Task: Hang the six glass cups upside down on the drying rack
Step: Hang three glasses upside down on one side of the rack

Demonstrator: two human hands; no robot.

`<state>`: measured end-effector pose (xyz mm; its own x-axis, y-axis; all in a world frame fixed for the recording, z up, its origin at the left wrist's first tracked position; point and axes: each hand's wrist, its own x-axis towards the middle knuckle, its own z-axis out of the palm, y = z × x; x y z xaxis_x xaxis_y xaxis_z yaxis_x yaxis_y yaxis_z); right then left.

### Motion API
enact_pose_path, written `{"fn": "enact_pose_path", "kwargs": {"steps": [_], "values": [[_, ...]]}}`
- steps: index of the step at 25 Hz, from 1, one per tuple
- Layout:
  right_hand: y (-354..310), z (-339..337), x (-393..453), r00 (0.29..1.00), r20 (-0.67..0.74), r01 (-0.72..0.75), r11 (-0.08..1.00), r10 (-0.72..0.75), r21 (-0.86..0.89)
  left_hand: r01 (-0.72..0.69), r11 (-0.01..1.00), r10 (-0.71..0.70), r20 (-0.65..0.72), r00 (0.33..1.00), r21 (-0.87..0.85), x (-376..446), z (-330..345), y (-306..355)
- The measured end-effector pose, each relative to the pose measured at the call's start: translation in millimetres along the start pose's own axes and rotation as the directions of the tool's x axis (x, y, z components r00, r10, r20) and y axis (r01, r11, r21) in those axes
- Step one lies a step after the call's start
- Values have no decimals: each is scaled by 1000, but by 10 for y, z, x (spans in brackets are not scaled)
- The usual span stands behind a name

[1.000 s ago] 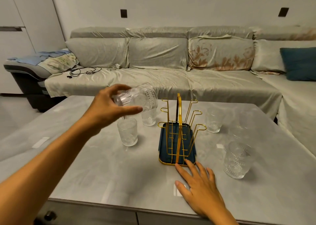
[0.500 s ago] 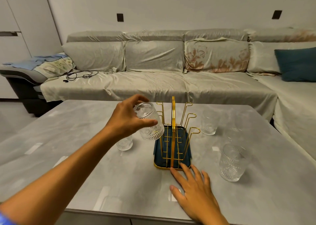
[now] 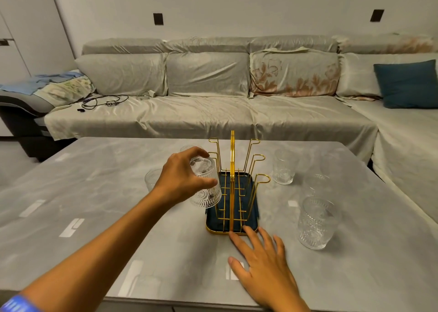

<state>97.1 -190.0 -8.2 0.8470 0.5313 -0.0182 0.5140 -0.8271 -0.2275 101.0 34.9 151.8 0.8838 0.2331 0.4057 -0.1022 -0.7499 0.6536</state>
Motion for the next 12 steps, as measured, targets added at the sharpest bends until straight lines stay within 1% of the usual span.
{"fn": "enact_pose_path", "kwargs": {"steps": [5, 12], "values": [[-5, -15, -20, 1000, -10, 11, 1000, -11, -12, 49, 998, -50, 28, 998, 27, -49, 128, -91], [-15, -65, -35, 1000, 8, 13, 999, -13, -34, 52, 998, -53, 61, 997, 21, -83, 147, -107]]}}
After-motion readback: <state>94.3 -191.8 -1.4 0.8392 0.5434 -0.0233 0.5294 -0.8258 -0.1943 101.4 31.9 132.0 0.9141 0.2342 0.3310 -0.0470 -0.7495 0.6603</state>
